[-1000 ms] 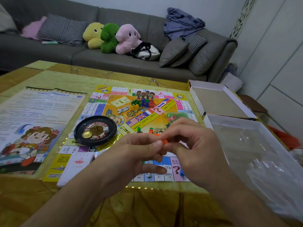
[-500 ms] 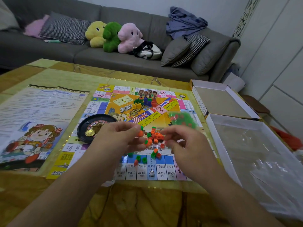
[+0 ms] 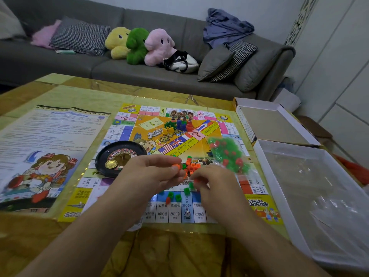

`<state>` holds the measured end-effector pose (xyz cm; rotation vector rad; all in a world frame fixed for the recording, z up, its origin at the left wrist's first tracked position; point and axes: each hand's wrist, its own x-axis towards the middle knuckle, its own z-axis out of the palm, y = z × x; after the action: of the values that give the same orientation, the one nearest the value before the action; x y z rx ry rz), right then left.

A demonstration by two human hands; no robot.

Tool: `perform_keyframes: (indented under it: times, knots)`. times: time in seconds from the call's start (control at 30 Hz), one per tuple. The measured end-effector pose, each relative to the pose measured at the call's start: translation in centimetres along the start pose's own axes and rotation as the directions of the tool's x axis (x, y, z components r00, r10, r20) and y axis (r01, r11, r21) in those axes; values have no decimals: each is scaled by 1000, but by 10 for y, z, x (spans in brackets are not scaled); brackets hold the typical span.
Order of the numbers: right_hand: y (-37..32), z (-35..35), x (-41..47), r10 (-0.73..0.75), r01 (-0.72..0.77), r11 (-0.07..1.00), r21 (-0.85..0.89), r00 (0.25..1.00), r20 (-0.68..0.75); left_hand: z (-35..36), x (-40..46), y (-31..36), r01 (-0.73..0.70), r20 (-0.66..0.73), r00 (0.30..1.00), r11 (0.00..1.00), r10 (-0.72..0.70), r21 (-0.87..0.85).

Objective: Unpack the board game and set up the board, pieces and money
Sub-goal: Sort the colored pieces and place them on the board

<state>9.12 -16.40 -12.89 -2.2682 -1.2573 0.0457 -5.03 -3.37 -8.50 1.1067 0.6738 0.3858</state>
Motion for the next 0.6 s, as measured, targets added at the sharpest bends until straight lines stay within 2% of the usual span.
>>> perform_keyframes:
  times: [0.13,0.23,0.33,0.4,0.47,0.53,0.6]
  knots:
    - [-6,-21,-2,133,-115,933,342,991,-32,6,-2,0,6,59,998,999,-3,-52]
    - [-15,-36,-7,189,-146,792,593,982,-11,10,-7,-1,8,99,995,998,-1,-68]
    - [-25,-48,-15,199,-122,607,785,980,-2,16,-11,-3,-14,130,991,993,29,-115]
    - [-30,-50,-19,197,-119,484,867,980,25,20,-14,-6,-31,121,991,983,54,-183]
    - [-32,-45,-21,207,-119,411,904,978,34,24,-17,-8,-57,106,991,970,84,-238]
    - [-33,-41,-21,223,-114,368,923,974,32,27,-19,-11,-81,90,990,959,109,-271]
    - [-33,-40,-21,222,-102,368,924,975,20,27,-20,-12,-100,69,990,955,124,-281]
